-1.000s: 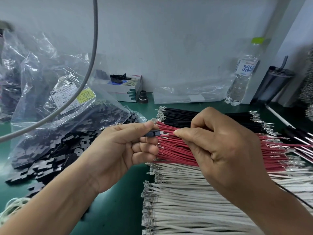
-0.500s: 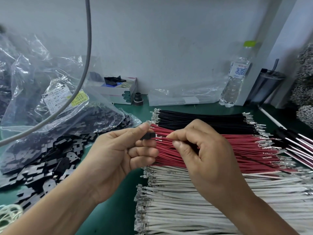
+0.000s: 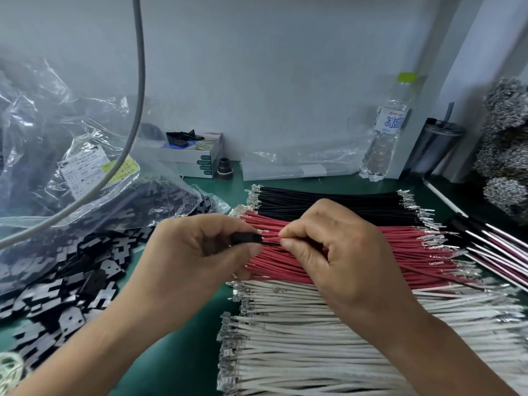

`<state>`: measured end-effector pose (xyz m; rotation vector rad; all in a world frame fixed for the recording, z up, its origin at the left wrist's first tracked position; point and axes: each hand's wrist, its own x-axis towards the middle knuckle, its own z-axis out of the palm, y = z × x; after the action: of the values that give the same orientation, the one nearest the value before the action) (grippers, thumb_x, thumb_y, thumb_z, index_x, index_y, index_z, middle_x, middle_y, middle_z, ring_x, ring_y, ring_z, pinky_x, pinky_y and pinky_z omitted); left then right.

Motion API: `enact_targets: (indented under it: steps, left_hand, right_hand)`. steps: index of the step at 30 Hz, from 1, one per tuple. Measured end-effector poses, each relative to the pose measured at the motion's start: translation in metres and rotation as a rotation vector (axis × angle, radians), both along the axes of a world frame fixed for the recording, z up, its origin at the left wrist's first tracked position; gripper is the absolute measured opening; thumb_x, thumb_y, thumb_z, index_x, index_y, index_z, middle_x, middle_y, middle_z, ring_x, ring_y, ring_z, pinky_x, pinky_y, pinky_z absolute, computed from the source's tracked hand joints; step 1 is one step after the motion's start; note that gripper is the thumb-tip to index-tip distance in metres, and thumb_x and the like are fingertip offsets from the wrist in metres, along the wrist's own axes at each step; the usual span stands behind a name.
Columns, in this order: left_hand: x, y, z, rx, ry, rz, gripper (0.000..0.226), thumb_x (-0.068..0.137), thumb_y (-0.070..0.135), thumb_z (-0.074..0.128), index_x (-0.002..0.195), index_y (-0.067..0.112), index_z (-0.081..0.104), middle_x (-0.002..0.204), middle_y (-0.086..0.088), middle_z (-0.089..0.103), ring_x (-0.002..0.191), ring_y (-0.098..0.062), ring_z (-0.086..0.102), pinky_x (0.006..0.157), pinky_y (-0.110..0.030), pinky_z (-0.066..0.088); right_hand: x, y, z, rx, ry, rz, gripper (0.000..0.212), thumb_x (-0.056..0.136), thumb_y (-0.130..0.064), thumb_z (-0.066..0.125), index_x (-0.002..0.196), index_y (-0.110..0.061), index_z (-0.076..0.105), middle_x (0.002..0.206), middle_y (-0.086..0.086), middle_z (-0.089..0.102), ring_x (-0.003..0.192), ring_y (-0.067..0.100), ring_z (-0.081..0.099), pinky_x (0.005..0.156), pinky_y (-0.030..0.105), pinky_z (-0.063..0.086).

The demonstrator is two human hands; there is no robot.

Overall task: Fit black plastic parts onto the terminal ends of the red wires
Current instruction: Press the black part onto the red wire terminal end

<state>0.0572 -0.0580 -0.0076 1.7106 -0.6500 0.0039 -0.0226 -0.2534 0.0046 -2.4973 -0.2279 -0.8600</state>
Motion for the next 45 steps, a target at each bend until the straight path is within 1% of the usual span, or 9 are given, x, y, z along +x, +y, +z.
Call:
enact_targets:
  steps: [6,12,17,20,25,29,33,41,45]
  left_hand:
    - [-0.001,0.0,0.003,-0.064,0.123,-0.126,0.014,0.074,0.02,0.082,0.088,0.019,0.082,0.068,-0.011,0.076,0.05,-0.026,0.072,0.045,-0.026,0.056]
    - [0.001,0.002,0.005,-0.073,0.109,-0.159,0.009,0.077,0.021,0.082,0.085,0.02,0.083,0.076,-0.011,0.078,0.038,-0.023,0.061,0.039,-0.019,0.045]
    - [0.003,0.001,0.003,-0.048,0.083,-0.153,0.014,0.074,0.027,0.084,0.088,0.023,0.083,0.078,-0.009,0.079,0.038,-0.022,0.06,0.043,-0.027,0.053]
    - [0.005,0.003,0.001,-0.048,0.094,-0.117,0.009,0.076,0.023,0.083,0.085,0.023,0.083,0.075,-0.008,0.078,0.038,-0.02,0.059,0.042,-0.023,0.049]
    - [0.008,0.003,0.002,-0.109,0.131,-0.047,0.011,0.072,0.023,0.083,0.082,0.018,0.082,0.069,-0.01,0.076,0.036,-0.015,0.056,0.037,-0.012,0.038]
    - [0.008,0.001,0.0,-0.11,0.129,-0.046,0.009,0.074,0.015,0.084,0.083,0.016,0.082,0.065,-0.008,0.074,0.037,-0.017,0.056,0.037,-0.013,0.039]
    - [0.008,0.0,-0.001,-0.116,0.132,-0.044,0.009,0.074,0.016,0.084,0.083,0.016,0.082,0.062,-0.006,0.073,0.037,-0.016,0.055,0.038,-0.014,0.039]
    - [0.007,-0.001,-0.001,-0.12,0.13,-0.054,0.012,0.073,0.019,0.084,0.085,0.017,0.083,0.06,-0.006,0.072,0.039,-0.018,0.058,0.04,-0.016,0.042]
    - [0.009,0.001,0.0,-0.131,0.186,-0.068,0.018,0.069,0.024,0.085,0.086,0.02,0.084,0.06,-0.013,0.072,0.042,-0.02,0.063,0.04,-0.021,0.045]
  right_hand:
    - [0.0,0.003,0.002,-0.009,-0.012,0.041,0.016,0.09,-0.032,0.065,0.083,-0.021,0.073,0.081,-0.015,0.057,0.077,0.007,0.057,0.067,0.027,0.049]
    - [-0.004,-0.002,0.012,0.034,0.022,0.056,0.016,0.089,-0.036,0.065,0.084,-0.024,0.074,0.08,-0.017,0.059,0.078,0.008,0.061,0.067,0.027,0.05]
    - [-0.012,-0.004,0.016,-0.124,-0.044,-0.034,0.014,0.09,-0.036,0.066,0.086,-0.026,0.074,0.082,-0.017,0.059,0.079,0.007,0.057,0.065,0.03,0.049]
    - [-0.024,0.01,0.012,-0.233,-0.15,-0.09,0.01,0.086,-0.031,0.073,0.087,-0.021,0.073,0.089,-0.009,0.059,0.083,0.013,0.05,0.066,0.027,0.043]
    - [-0.029,0.025,0.001,-0.261,0.33,0.008,0.021,0.081,-0.054,0.067,0.088,-0.035,0.07,0.084,-0.017,0.058,0.083,0.004,0.049,0.065,0.023,0.039]
    - [-0.026,0.022,-0.001,-0.063,0.46,0.002,0.023,0.082,-0.056,0.07,0.099,-0.042,0.063,0.107,-0.03,0.054,0.1,-0.005,0.047,0.079,0.017,0.041]
    - [-0.025,0.026,-0.001,-0.105,0.527,-0.006,0.026,0.082,-0.058,0.066,0.101,-0.044,0.058,0.102,-0.026,0.053,0.095,-0.007,0.046,0.078,0.019,0.04]
    - [-0.024,0.025,0.003,-0.033,0.522,0.031,0.015,0.086,-0.047,0.068,0.095,-0.039,0.059,0.103,-0.027,0.054,0.092,-0.005,0.051,0.076,0.021,0.042]
    - [-0.024,0.016,0.007,0.133,0.23,0.036,0.008,0.093,-0.038,0.064,0.087,-0.033,0.062,0.091,-0.017,0.061,0.087,0.006,0.059,0.07,0.021,0.045]
